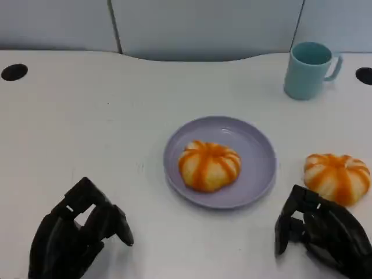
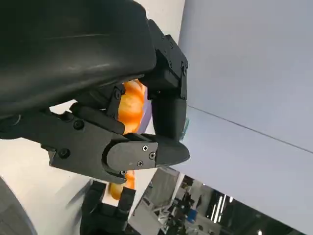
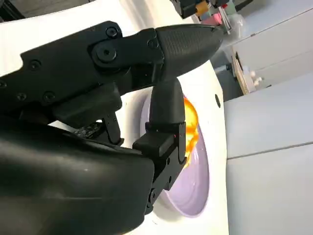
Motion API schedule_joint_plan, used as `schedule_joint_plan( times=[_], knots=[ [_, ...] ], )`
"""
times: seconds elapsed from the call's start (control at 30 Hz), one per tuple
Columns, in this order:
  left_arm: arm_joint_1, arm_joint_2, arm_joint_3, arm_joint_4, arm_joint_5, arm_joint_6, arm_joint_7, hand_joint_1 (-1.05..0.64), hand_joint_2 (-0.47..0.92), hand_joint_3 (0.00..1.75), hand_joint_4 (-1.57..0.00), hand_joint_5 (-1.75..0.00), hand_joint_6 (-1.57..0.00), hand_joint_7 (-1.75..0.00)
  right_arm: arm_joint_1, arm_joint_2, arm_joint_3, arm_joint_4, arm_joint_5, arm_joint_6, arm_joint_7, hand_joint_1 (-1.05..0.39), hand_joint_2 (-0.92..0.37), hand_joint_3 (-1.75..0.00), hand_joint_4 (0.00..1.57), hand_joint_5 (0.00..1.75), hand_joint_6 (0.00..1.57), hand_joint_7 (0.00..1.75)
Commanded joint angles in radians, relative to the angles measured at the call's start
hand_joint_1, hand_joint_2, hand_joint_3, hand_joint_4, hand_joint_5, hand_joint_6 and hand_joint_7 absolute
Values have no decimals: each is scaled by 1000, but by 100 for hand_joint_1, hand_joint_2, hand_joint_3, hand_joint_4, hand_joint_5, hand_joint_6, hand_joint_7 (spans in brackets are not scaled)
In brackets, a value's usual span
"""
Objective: Grasp the bread from the table and place it into the plate.
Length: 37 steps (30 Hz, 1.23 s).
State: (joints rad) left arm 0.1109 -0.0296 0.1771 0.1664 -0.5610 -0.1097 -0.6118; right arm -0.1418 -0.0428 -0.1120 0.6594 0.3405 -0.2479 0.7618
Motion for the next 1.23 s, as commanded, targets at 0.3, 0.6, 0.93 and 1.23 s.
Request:
schedule_joint_plan(
  times=[0.3, 0.6, 0.93, 1.23],
  knots=[
    [-13, -10, 14, 42, 11, -27, 8, -48, 92, 39, -85, -175, -56, -175, 21, -34, -19, -4, 15, 34, 19, -52, -92, -26, 67, 175, 57, 155],
    [-20, -10, 14, 62, 18, -33, 9, -50, 92, 34, -84, -175, -56, -175, 26, -52, -27, -7, 19, 54, 21, -50, -92, -27, 65, 175, 56, 153],
    [-15, -8, 17, 65, 24, -32, 15, -50, 92, 33, -84, -175, -56, -175, 16, -50, -30, 16, 15, 44, 39, -50, -92, -30, 65, 175, 54, 156],
    [-20, -8, 24, 73, 23, -34, 14, -48, 92, 34, -84, -175, -56, -175, 14, -49, -32, 20, 9, 37, 37, -51, -92, -26, 67, 175, 56, 154]
  ],
)
